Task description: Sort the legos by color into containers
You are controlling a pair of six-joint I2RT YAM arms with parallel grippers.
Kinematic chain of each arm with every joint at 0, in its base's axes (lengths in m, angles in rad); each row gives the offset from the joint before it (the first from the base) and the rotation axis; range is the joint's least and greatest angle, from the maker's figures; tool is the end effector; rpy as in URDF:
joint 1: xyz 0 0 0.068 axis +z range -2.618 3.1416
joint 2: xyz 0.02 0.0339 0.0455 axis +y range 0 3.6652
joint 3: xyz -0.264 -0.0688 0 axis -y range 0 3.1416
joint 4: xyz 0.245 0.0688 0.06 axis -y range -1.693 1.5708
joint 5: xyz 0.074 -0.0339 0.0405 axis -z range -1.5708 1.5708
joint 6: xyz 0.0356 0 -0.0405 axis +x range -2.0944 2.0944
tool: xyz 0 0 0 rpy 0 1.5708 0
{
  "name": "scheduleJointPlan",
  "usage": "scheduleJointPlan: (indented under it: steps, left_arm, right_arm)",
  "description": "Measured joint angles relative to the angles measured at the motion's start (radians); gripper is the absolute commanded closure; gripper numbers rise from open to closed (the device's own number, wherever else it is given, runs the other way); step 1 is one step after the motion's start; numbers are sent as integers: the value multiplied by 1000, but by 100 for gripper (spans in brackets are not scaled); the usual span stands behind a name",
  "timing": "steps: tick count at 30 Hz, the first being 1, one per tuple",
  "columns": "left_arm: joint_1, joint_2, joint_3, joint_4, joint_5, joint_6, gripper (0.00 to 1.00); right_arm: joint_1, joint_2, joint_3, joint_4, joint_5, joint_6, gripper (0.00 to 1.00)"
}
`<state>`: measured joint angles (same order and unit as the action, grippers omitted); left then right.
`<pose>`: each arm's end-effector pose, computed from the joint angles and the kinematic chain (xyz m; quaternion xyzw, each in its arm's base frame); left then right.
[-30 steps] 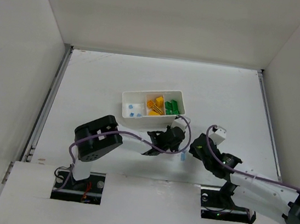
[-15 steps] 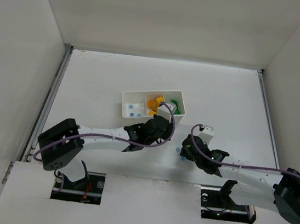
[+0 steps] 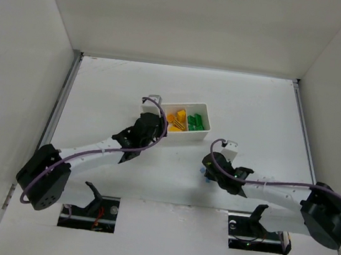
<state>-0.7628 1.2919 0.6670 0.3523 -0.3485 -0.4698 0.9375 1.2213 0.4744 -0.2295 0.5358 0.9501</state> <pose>0.2141 -0.1879 0.2437 0.0109 0.7915 -0.2314 0.5656 0.1382 0.1575 0.1525 0.0833 0.9215 0.0802 0.3706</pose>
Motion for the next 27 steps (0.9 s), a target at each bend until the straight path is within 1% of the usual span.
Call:
scheduleJointPlan:
  steps: [3,7,10,14,18,21,23,27]
  left_arm:
    - [45,2,-3,-5,-5,0,86]
    - [93,31,-3,6,-30,1,84]
    - [117,82,-3,6,-43,2,75]
    - [124,133,-3,2,-51,5,64]
    - [119,134,-3,3,-54,6,63]
    - [111,102,-5,-2,-55,6,63]
    - [103,47,-18,0,-56,5,63]
    - [81,-141,-90,-6,-61,-5,64]
  right_arm:
    - [0,18,10,6,13,0,77]
    - [6,28,17,6,28,-2,78]
    - [13,20,17,4,36,-7,78]
    - [15,-34,21,0,45,-30,78]
    - [18,-79,64,-1,48,-67,78]
    - [22,-73,136,11,37,-113,78]
    - [26,-42,206,41,25,-153,78]
    - [32,86,367,139,-15,-234,78]
